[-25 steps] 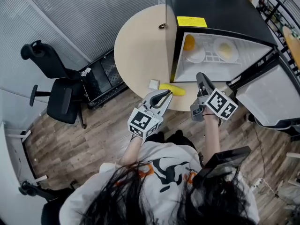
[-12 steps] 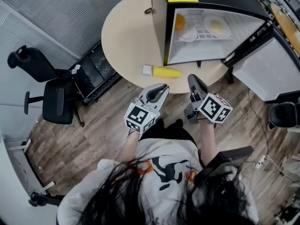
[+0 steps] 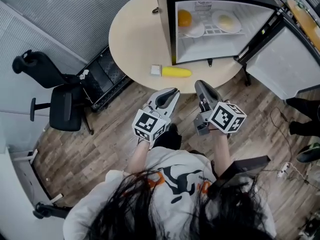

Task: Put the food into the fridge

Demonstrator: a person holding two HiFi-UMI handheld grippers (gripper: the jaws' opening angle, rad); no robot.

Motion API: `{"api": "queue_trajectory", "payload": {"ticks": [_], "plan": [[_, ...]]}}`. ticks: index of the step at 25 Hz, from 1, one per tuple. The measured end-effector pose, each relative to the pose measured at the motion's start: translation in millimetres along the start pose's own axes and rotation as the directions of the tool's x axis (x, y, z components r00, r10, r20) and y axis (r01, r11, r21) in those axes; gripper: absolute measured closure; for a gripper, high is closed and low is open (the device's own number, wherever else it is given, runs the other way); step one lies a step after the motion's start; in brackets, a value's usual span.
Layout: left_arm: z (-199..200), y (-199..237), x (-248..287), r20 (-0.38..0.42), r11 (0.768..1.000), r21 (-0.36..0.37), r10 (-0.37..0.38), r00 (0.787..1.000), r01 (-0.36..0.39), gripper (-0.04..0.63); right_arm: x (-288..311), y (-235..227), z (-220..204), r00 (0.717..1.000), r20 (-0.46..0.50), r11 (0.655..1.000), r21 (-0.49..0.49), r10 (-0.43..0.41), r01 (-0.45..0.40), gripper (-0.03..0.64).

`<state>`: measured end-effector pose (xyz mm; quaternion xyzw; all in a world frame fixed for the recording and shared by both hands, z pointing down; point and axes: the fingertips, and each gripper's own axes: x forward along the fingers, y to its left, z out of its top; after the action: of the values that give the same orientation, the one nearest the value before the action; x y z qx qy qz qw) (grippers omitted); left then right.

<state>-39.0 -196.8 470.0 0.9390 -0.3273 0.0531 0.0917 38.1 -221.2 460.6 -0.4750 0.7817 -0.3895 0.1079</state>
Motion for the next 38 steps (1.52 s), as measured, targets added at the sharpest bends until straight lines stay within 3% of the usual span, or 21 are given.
{"api": "queue_trajectory", "payload": {"ticks": [13,22,38], "plan": [[-4.8,-112.4,-32.0,0.019,0.999,0.023,0.036,0.999,-0.037,0.571,-110.8,11.1,-32.6,0.998,-0.024,0.998,-0.033,0.061,-0.062,0.572],[-32.2,-201.2,-75.8,0.002,0.998,0.042,0.052,0.999,-0.052,0.571,-193.2,22.3,-74.5,0.995,-0.046,0.993,-0.069,0.089,-0.092,0.572],[-35.8,-252.4,-121.6,0.024,0.992,0.083,0.096,0.995,-0.097,0.571,-250.5,58.2,-111.2,0.987,-0.08,0.965,-0.214,0.141,-0.155,0.58]]}}
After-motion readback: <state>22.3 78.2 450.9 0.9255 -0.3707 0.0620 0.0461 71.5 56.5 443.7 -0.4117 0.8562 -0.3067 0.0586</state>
